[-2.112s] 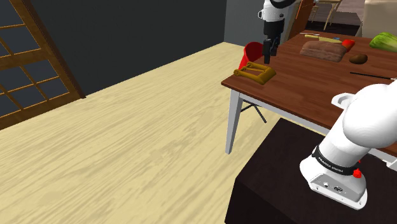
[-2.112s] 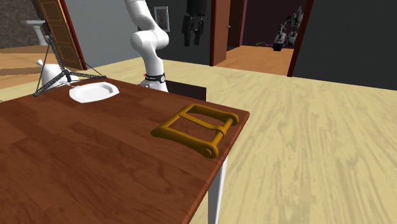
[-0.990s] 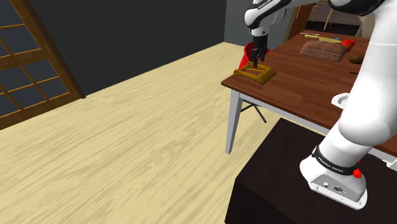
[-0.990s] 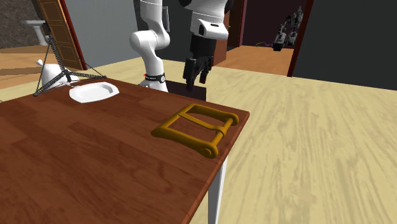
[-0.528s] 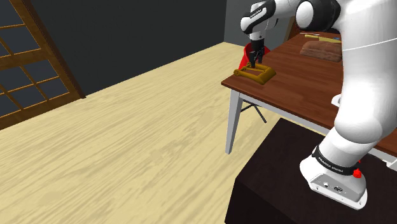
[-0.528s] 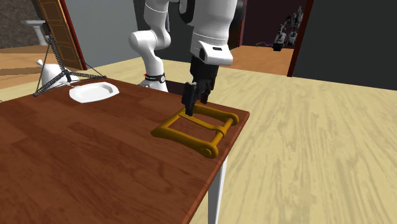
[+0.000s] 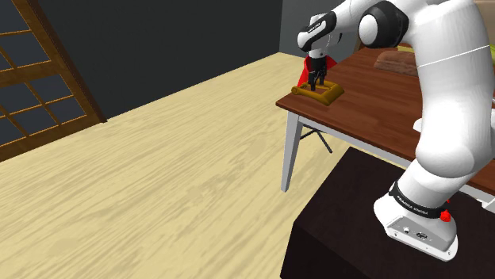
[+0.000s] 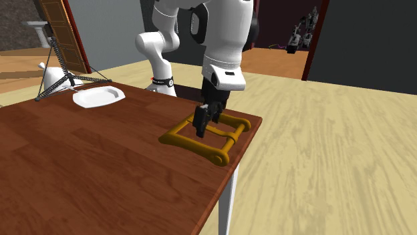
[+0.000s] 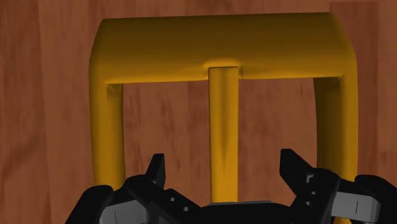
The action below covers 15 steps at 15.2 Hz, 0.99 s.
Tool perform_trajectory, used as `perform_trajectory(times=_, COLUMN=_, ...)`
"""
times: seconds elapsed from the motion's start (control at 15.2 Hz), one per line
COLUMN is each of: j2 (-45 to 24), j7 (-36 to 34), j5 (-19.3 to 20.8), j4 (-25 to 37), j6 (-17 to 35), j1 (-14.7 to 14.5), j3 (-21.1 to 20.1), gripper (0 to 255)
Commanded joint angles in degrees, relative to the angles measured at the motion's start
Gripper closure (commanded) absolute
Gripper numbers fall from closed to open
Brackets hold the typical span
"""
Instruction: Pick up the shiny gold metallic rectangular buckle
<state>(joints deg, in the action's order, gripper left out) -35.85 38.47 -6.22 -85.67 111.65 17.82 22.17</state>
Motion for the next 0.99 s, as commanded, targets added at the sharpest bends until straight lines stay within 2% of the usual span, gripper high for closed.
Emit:
perform_trajectory(times=0.0, j2=-0.29, j7=-0.01, j5=-0.11, j4=-0.51, j6=0.80, j1=0.00, j3=-0.08, gripper=0)
perform_trajectory(times=0.07, j2=-0.30, j7=-0.01, j5=-0.11, j4=-0.50, j6=0.80, j1=0.00, j3=-0.08, gripper=0)
perform_trajectory(times=0.13, j2=-0.28, j7=0.04, j5=-0.10, j4=-0.46, j6=0.74, j1=0.04, j3=-0.06, gripper=255)
perform_trajectory(times=0.73, j2=-0.30, j7=-0.01, j5=-0.11, j4=-0.50, j6=0.79, j1=0.00, j3=-0.08, gripper=255)
perform_trajectory(times=0.92, j2=0.70, j7=-0.03, j5=0.21, j4=0.29, j6=-0.96, j1=-0.11, j3=0.15, gripper=255)
